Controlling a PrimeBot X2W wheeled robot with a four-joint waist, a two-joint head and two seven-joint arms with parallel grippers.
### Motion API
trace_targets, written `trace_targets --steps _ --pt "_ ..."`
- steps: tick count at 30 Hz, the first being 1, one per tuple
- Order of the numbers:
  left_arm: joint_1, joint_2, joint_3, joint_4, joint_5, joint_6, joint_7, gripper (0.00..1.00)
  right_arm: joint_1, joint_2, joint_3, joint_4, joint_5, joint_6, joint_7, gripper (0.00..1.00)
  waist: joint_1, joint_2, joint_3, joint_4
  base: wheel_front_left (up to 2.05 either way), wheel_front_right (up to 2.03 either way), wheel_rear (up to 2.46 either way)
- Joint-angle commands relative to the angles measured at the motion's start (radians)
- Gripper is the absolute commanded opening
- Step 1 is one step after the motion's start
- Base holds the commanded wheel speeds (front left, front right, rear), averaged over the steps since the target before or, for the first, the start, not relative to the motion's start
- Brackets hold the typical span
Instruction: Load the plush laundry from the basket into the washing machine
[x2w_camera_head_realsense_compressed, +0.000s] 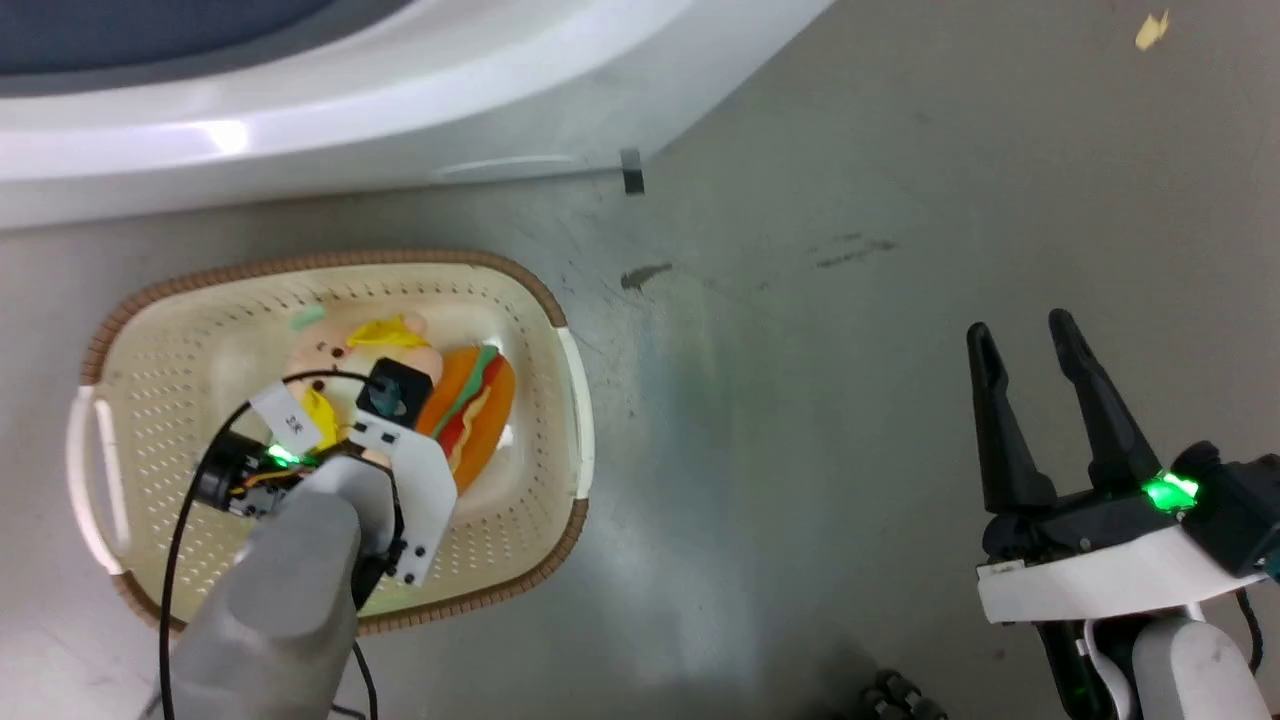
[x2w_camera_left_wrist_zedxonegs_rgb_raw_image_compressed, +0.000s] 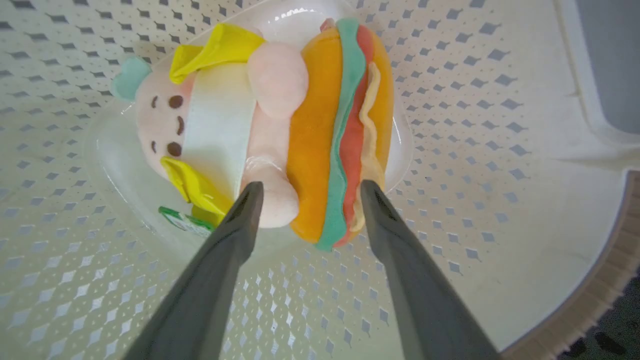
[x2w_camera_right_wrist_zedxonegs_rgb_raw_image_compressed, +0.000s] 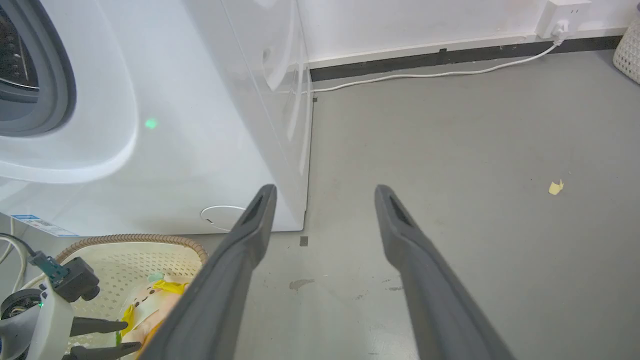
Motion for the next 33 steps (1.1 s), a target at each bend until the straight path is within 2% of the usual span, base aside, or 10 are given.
trace_targets --steps 1,13,18,19,29,33 --pt "-0.044 0.011 -0.019 0.035 -0.008 -0.005 0.008 1.0 -0.021 -0.001 0.001 -0.01 0.017 -0.001 -0.012 1.0 -0.0002 -0.0001 0.032 -0.013 0.0 0.0 0.0" --pt "-0.149 0.042 -0.087 0.144 -0.032 -0.018 -0.016 1.0 -0.036 -0.001 0.006 -0.014 0.076 -0.001 -0.035 1.0 -0.0002 -0.0001 0.136 -0.042 0.0 0.0 0.0" --pt "-0.185 0.056 -0.107 0.194 -0.05 -0.009 -0.046 1.0 -0.046 -0.001 0.011 -0.011 0.111 -0.001 -0.045 1.0 -0.0002 -0.0001 0.174 -0.06 0.0 0.0 0.0" --pt "-0.199 0.057 -0.116 0.212 -0.06 -0.013 -0.06 0.0 -0.053 -0.001 0.017 -0.009 0.12 -0.001 -0.05 1.0 -0.0002 -0.0001 0.189 -0.066 0.0 0.0 0.0" --pt "-0.226 0.101 -0.143 0.305 -0.107 -0.006 -0.147 0.0 -0.112 -0.002 0.052 0.004 0.147 -0.001 -0.068 1.0 -0.0002 -0.0001 0.197 -0.121 0.0 0.0 0.0" --pt "-0.209 0.065 -0.145 0.341 -0.143 0.006 -0.227 0.0 -0.11 -0.002 0.042 0.027 0.094 -0.001 -0.077 1.0 -0.0002 -0.0001 0.119 -0.087 0.0 0.0 0.0"
